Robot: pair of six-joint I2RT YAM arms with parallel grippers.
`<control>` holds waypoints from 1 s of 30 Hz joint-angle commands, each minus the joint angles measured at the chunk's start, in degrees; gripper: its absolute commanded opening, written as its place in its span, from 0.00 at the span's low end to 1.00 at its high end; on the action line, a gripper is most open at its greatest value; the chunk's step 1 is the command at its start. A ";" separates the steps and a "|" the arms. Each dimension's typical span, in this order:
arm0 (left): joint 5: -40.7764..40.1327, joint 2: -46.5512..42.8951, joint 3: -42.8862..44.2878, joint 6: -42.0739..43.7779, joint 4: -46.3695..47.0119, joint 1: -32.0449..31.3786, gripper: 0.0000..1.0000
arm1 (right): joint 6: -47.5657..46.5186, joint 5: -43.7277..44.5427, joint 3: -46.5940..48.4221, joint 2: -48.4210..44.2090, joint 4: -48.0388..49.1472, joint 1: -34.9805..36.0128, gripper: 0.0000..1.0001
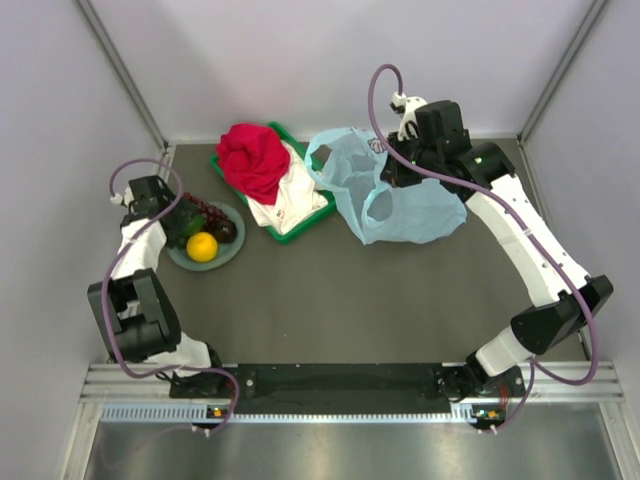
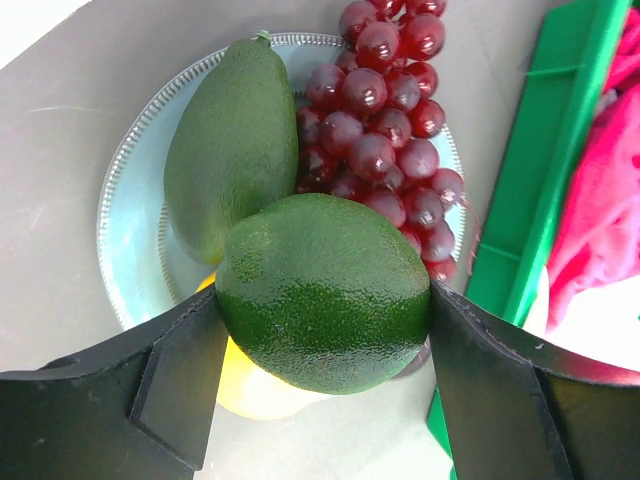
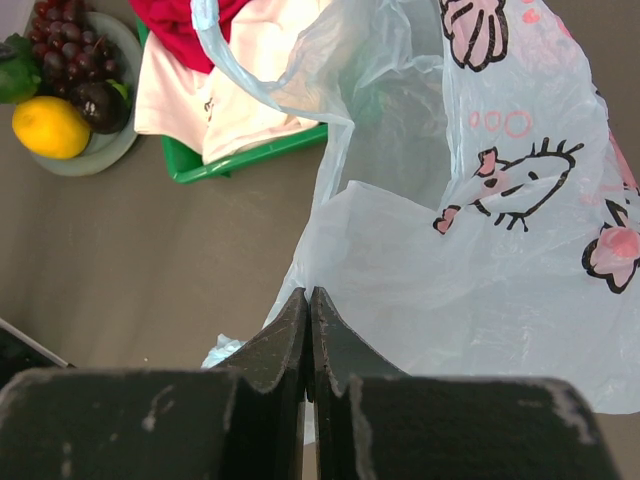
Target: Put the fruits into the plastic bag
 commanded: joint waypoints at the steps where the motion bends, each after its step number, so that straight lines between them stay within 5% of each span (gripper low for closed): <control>1: 0.32 -5.02 -0.81 0.58 -0.70 0.17 0.45 | -0.78 -0.85 3.68 0.46 -0.39 -0.51 0.00; 12: -1.52 -12.23 0.42 5.32 -0.70 -2.37 0.43 | -0.69 -0.15 3.15 -0.16 -0.48 -0.51 0.00; 24: -11.55 -8.37 11.49 11.30 5.18 -22.32 0.45 | -1.13 -0.32 3.85 0.54 -0.30 -0.60 0.00; 30: -3.93 -4.51 14.91 9.72 13.17 -27.68 0.42 | -1.04 0.21 2.89 -0.07 0.31 -0.51 0.00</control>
